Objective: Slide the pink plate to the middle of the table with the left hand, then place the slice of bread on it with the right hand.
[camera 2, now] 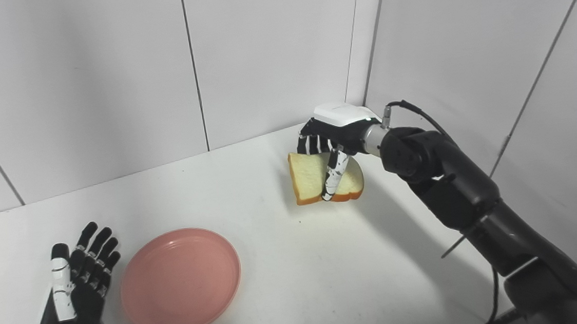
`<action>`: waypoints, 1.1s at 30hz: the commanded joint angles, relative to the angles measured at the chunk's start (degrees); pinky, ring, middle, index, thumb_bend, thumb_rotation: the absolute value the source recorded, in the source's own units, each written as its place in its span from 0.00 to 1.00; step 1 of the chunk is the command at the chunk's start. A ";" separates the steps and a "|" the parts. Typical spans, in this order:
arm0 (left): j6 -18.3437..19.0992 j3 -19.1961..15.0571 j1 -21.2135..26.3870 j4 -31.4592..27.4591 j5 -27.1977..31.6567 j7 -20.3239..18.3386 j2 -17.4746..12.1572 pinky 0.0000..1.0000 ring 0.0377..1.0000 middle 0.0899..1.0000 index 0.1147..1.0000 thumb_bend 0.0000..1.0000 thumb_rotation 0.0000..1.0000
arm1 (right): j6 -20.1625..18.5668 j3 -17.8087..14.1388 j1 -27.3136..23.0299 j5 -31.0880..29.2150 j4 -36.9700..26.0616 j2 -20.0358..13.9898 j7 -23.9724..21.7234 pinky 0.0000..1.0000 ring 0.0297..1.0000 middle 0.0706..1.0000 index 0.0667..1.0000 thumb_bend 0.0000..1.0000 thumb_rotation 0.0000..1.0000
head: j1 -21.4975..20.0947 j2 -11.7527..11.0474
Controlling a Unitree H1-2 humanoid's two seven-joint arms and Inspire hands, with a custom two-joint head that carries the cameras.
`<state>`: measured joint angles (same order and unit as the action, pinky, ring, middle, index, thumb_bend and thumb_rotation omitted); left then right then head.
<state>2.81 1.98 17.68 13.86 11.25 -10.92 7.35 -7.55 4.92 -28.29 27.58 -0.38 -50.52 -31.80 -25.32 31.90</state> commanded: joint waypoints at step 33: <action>0.14 3.99 0.49 0.48 -2.43 4.30 5.38 0.99 0.95 0.94 0.90 0.72 1.00 | 3.26 11.01 -13.96 -2.41 -8.98 14.33 -6.88 0.35 0.40 0.41 0.48 0.53 0.00 | 22.85 4.79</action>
<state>3.09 5.55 17.42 14.01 9.45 -7.17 11.26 -6.60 16.16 -39.38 25.61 -8.76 -36.27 -39.44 -2.56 36.74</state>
